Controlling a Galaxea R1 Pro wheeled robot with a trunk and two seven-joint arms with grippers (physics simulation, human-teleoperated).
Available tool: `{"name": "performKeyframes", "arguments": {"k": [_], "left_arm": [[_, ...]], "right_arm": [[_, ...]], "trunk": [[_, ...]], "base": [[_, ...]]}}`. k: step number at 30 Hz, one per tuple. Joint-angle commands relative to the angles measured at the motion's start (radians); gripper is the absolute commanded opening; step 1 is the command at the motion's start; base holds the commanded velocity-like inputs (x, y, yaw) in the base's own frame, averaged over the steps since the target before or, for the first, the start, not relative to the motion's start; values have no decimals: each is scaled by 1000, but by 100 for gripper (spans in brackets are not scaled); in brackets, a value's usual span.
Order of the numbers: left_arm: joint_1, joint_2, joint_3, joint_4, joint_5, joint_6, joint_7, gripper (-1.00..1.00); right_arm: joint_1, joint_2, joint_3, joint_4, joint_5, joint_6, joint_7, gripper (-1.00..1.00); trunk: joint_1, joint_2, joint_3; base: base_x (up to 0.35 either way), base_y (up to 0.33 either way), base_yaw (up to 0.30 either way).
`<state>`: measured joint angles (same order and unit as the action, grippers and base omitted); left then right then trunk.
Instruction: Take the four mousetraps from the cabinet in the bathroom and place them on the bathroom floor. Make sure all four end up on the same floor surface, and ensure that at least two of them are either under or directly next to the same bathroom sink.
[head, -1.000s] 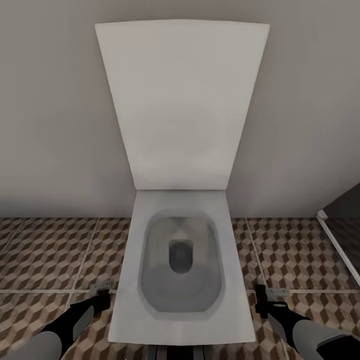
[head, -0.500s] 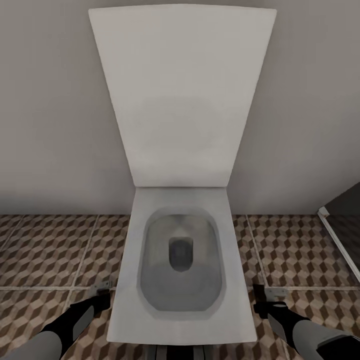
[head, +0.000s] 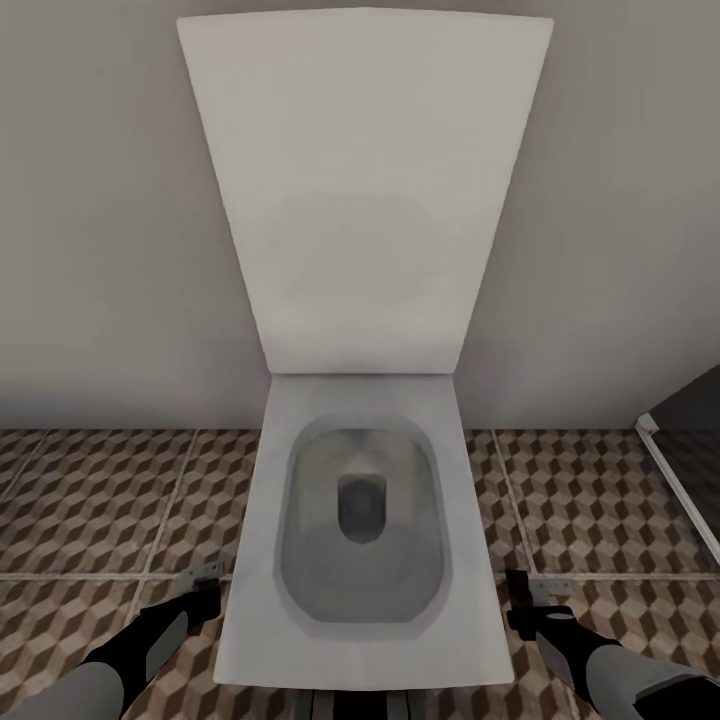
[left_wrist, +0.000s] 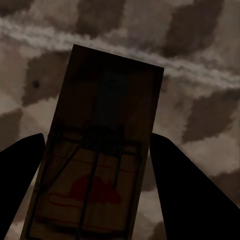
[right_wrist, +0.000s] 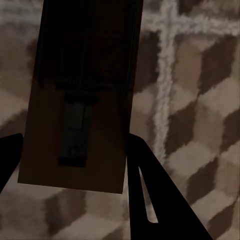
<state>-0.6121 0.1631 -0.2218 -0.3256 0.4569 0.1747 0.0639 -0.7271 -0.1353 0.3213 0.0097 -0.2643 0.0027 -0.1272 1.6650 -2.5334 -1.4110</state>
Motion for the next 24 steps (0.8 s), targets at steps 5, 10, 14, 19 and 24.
{"name": "performKeyframes", "arguments": {"k": [5, 10, 14, 19, 24], "left_arm": [[0, 1, -8, -3, 9, 5, 7, -100], [0, 1, -8, -2, 9, 5, 7, -100], [0, 1, -8, -3, 9, 5, 7, -100], [0, 1, -8, -3, 9, 5, 7, -100], [0, 1, -8, -3, 9, 5, 7, -100]], "right_arm": [[0, 0, 8, 1, 11, -8, -2, -100], [0, 0, 8, 1, 21, -12, -2, -100], [0, 0, 8, 1, 23, -13, -2, -100], [0, 1, 8, 1, 23, -14, -2, -100], [0, 0, 8, 1, 24, -15, -2, -100]], "trunk": [[0, 0, -1], [2, -1, -20], [3, -2, -32], [3, -2, -32], [3, -2, -32]], "base": [[0, 0, 0], [0, 0, 0], [0, 0, 0], [0, 0, 0], [0, 0, 0]]}}
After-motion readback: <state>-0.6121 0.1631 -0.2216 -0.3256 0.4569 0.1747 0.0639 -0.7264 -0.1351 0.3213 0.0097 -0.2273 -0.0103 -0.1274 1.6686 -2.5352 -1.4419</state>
